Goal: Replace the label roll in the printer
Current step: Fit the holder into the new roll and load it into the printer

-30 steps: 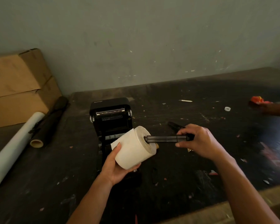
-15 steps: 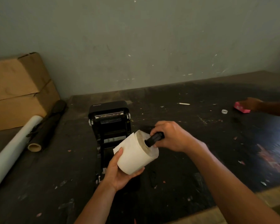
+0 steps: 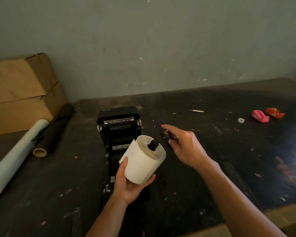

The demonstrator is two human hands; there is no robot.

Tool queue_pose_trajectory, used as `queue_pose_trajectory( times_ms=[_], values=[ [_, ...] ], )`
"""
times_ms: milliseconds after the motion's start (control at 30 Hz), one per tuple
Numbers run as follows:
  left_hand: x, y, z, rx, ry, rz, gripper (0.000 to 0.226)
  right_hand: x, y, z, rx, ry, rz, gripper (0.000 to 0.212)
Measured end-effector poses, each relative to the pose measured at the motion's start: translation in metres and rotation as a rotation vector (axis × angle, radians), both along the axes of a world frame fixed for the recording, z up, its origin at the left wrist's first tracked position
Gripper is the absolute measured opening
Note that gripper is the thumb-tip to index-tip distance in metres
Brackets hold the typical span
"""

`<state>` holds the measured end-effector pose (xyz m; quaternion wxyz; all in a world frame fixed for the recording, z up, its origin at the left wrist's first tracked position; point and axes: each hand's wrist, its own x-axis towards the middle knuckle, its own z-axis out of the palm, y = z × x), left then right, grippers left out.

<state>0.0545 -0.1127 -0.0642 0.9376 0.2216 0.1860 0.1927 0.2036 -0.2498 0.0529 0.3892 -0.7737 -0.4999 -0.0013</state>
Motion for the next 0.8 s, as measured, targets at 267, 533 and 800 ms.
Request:
queue_pose_trajectory(
  times_ms=[267, 533, 800],
  values=[
    [0.003, -0.004, 0.001, 0.041, -0.002, -0.006, 0.073, -0.017, 0.008, -0.007, -0.022, -0.047, -0.081, 0.059],
    [0.006, -0.002, 0.001, 0.005, -0.005, 0.019, 0.088, -0.03, 0.001, -0.022, 0.048, -0.127, -0.059, 0.041],
    [0.006, -0.002, -0.002, 0.01, 0.011, 0.002, 0.049, -0.03, 0.001, -0.029, 0.167, -0.129, -0.129, 0.048]
  ],
)
